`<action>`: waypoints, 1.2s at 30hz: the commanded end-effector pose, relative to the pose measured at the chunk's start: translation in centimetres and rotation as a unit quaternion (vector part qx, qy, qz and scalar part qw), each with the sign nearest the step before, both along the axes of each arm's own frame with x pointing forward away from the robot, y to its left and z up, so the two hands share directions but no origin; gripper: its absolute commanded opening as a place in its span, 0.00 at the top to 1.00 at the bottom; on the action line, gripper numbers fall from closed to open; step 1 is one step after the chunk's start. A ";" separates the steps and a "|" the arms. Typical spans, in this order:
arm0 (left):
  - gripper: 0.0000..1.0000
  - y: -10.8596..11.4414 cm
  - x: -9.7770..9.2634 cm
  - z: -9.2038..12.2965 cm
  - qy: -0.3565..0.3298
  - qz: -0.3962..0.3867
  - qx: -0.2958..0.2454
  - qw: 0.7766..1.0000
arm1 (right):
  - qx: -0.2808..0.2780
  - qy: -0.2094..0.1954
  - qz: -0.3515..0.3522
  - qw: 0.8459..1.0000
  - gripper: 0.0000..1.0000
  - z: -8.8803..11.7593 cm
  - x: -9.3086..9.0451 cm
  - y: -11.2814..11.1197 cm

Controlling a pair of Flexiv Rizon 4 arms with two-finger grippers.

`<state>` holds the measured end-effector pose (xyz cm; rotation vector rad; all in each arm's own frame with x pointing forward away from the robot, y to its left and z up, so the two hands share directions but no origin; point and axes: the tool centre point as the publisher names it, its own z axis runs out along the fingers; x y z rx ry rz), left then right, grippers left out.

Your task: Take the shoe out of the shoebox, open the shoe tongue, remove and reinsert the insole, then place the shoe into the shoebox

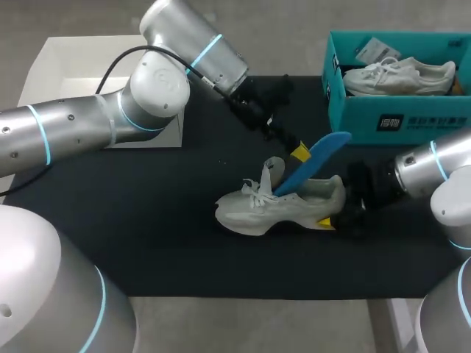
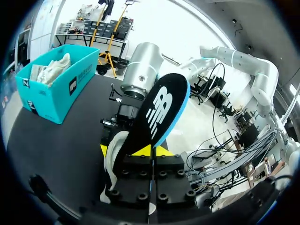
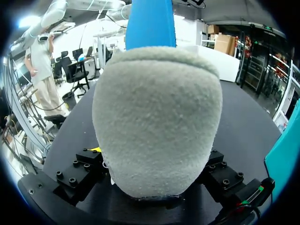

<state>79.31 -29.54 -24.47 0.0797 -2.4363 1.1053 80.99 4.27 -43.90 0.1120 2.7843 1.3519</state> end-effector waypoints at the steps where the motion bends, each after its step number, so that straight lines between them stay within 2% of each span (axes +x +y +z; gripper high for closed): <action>1: 1.00 -0.8 -0.2 2.1 0.008 -0.010 -0.039 0.999 | -0.002 0.000 -0.001 1.000 1.00 -0.4 -0.2 0.2; 8: 1.00 -1.5 -0.9 10.0 0.011 -0.052 -0.143 0.988 | -0.002 0.000 -0.001 1.000 1.00 -0.4 -0.2 0.2; 13: 1.00 -1.9 -1.3 14.0 0.028 -0.070 -0.184 0.980 | -0.002 0.000 -0.001 1.000 1.00 -0.4 -0.2 0.2; 36: 1.00 -1.9 -1.3 14.0 0.028 -0.070 -0.184 0.980 | -0.002 0.000 -0.001 1.000 1.00 -0.4 -0.2 0.2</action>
